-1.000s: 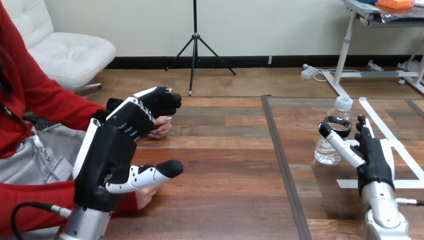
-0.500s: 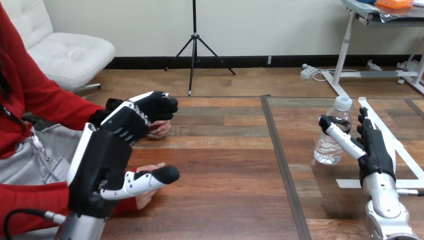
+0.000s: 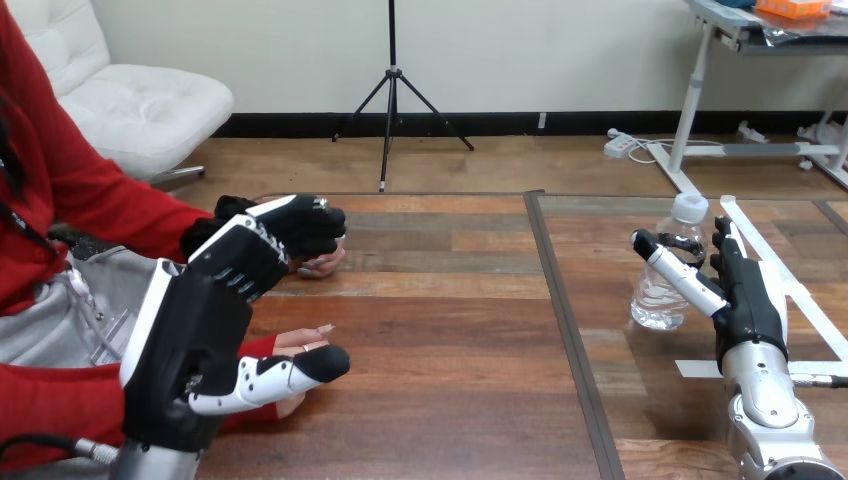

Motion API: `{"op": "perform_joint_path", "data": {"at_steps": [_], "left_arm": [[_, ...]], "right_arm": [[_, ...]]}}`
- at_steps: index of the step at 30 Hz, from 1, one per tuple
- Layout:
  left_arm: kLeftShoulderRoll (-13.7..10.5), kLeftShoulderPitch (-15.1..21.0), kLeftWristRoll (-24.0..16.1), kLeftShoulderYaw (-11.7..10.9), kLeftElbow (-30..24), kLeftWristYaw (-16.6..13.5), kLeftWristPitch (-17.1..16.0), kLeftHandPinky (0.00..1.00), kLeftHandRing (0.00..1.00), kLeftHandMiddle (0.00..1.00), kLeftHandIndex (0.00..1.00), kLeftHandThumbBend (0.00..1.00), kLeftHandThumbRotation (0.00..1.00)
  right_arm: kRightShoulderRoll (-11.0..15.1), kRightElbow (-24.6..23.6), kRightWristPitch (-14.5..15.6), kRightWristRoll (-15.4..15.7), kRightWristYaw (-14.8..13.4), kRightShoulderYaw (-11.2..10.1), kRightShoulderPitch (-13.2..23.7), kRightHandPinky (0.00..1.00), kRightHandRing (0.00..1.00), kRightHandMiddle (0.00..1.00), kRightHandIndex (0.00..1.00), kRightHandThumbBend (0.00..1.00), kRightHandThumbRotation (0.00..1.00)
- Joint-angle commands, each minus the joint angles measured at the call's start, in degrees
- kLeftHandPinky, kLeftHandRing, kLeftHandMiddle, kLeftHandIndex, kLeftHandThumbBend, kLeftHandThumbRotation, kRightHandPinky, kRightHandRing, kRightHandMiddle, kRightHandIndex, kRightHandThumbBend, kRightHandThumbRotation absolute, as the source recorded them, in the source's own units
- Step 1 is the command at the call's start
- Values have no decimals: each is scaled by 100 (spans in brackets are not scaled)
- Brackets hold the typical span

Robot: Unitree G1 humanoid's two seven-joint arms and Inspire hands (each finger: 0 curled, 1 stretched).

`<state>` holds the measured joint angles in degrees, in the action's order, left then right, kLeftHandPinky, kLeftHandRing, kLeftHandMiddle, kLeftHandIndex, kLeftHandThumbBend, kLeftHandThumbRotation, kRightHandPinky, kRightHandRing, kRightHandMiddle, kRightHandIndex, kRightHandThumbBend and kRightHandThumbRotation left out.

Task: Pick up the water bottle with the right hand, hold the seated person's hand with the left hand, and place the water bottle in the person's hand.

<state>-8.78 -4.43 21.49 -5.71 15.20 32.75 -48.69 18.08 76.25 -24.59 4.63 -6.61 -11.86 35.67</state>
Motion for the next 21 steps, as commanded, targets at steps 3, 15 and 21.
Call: {"op": "perform_joint_path", "data": {"at_steps": [3,15,21], "left_arm": [[-90,119,83,-42,-288,17,-10,71,74,74,73,100,33],[-71,8,-6,-24,-445,-42,-51,70,73,74,72,100,35],[-35,-82,-59,-12,-560,-117,-17,69,73,73,72,100,36]], "right_arm": [[19,12,80,-21,36,-27,612,100,100,100,100,100,49],[-46,40,354,-82,91,-97,741,96,99,100,100,100,44],[-86,45,443,-126,127,-123,791,97,100,100,100,100,39]]}}
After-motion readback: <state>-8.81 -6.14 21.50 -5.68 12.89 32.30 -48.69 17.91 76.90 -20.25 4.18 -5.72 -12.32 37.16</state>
